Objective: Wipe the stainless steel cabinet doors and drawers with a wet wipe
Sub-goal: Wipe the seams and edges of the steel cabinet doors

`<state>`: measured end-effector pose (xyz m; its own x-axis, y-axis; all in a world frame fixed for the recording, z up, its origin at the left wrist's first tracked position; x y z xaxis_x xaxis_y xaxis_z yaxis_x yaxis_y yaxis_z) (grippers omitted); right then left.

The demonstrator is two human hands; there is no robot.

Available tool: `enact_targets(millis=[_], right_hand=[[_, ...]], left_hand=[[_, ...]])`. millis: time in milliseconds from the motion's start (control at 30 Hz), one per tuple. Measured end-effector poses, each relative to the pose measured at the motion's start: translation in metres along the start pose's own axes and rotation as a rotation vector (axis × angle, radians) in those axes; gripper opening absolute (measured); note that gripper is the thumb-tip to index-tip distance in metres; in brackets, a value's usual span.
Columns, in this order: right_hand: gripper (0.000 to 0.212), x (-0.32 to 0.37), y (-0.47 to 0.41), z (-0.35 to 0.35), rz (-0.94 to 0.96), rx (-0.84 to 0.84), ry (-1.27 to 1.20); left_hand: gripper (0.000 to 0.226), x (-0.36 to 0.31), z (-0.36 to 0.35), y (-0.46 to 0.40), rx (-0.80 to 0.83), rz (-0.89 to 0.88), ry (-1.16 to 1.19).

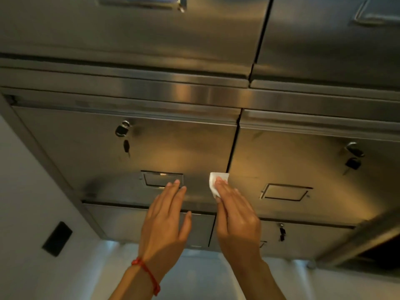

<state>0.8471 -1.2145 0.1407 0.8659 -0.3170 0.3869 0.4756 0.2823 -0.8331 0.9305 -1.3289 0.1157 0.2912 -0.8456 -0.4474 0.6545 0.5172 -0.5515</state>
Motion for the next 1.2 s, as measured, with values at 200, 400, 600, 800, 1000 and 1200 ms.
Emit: enact_targets(millis=[200,400,600,800,1000,1200], right_hand=[[0.03,-0.032,0.041,-0.009,0.009,-0.038,0.084],[0.053,-0.05,0.082,-0.031,0.004,-0.064,0.148],[0.049,-0.077,0.124,-0.053,-0.052,-0.058,0.194],[0.054,-0.097,0.158,-0.073,-0.037,-0.102,0.194],[0.05,-0.117,0.183,-0.097,-0.04,-0.142,0.153],[0.045,-0.142,0.203,-0.123,-0.071,-0.154,0.085]], left_hand=[[0.057,0.008,-0.045,0.024,0.115,0.06,0.069],[0.05,0.031,-0.077,0.049,0.06,-0.08,-0.058],[0.056,0.06,-0.122,0.073,0.014,-0.144,-0.099],[0.052,0.079,-0.16,0.089,-0.024,-0.157,-0.014],[0.052,0.1,-0.195,0.095,-0.027,-0.148,0.027],[0.051,0.119,-0.228,0.098,-0.076,-0.122,0.111]])
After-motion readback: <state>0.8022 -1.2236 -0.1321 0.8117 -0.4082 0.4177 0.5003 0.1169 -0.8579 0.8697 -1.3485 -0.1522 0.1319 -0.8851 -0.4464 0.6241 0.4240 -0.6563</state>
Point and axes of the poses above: each hand's wrist, its own y-axis away from the middle knuckle, its own z-axis out of the back of the hand, x = y × z, the point moved 4 cm from there along -y, towards the middle knuckle, and after that the axes turned 7 degrees about -x, right-handed, at the moved point
